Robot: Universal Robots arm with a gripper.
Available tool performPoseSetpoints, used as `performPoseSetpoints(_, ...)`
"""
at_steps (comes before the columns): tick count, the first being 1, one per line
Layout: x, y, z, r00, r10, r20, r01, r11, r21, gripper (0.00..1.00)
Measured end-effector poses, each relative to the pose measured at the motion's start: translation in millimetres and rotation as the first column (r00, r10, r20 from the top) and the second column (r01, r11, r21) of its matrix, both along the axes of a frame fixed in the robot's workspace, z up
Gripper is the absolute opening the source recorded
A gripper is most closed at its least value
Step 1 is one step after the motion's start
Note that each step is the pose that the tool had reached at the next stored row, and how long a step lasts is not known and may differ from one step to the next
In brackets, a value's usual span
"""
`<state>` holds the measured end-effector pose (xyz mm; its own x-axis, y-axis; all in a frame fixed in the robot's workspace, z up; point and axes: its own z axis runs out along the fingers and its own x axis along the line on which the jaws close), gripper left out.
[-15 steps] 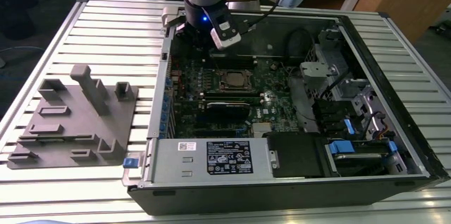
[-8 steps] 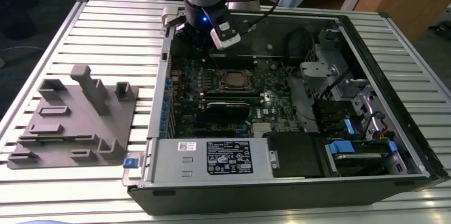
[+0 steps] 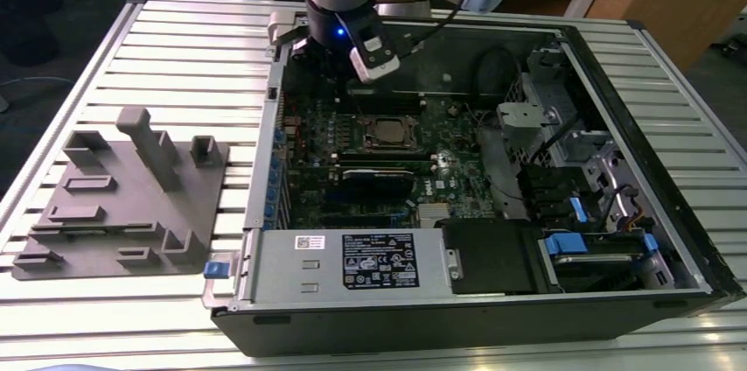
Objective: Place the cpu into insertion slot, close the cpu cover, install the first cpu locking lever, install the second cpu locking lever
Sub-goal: 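Install the first cpu locking lever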
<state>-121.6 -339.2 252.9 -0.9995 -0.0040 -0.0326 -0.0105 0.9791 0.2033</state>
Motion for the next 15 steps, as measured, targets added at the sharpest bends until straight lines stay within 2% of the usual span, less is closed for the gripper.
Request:
performPoseSetpoints(9, 12.7, 0.0, 0.0, 1.0000, 0.000, -0.0003, 0.000, 1.0000, -0.0001, 0.11)
performPoseSetpoints(15, 25.9, 0.0, 0.0, 1.0000, 0.000, -0.0025, 0.000, 1.0000, -0.0001, 0.11)
